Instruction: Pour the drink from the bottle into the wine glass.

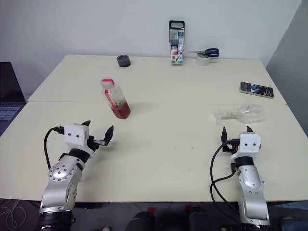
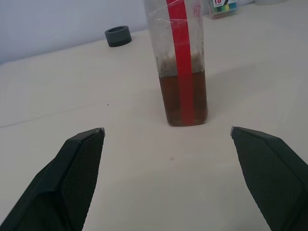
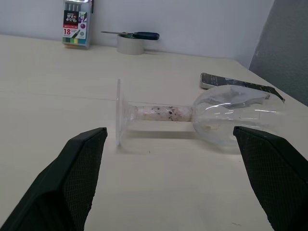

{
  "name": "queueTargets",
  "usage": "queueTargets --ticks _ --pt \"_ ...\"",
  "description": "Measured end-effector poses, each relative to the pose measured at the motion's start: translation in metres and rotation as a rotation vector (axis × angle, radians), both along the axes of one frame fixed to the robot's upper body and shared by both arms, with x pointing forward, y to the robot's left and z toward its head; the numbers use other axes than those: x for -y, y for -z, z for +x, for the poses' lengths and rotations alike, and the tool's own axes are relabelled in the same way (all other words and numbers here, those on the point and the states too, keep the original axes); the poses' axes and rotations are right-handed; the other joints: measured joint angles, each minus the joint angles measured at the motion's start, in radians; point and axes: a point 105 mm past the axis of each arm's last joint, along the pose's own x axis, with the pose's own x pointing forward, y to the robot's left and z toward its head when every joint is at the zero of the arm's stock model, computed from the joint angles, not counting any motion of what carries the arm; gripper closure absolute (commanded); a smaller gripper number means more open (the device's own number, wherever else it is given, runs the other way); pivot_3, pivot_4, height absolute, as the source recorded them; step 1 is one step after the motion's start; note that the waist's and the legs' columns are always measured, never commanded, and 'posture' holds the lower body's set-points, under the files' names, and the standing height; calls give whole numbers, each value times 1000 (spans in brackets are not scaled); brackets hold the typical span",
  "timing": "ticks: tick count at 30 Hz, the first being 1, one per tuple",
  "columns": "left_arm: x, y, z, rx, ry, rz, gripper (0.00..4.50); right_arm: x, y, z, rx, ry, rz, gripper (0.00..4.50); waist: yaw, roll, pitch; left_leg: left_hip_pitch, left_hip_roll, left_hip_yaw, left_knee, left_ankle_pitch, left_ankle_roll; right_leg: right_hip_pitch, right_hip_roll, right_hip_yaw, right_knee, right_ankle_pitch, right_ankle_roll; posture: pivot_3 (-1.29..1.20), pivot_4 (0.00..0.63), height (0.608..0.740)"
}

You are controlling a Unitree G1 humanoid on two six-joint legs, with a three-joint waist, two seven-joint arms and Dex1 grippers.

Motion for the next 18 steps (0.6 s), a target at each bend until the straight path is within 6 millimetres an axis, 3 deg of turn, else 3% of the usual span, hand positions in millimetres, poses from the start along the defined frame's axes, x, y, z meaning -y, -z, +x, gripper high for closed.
queueTargets --ticks 14,18 --pt "9 -5 5 8 40 10 24 2 -1 0 0 2 -2 0 0 0 0 0 0 0 0 0 0 0 0 0 0 0 0 0 150 740" --pt "11 -2 5 -19 60 -22 24 -9 2 2 -40 -123 24 0 0 0 0 0 0 0 0 0 0 0 0 0 0 0 0 0 150 740"
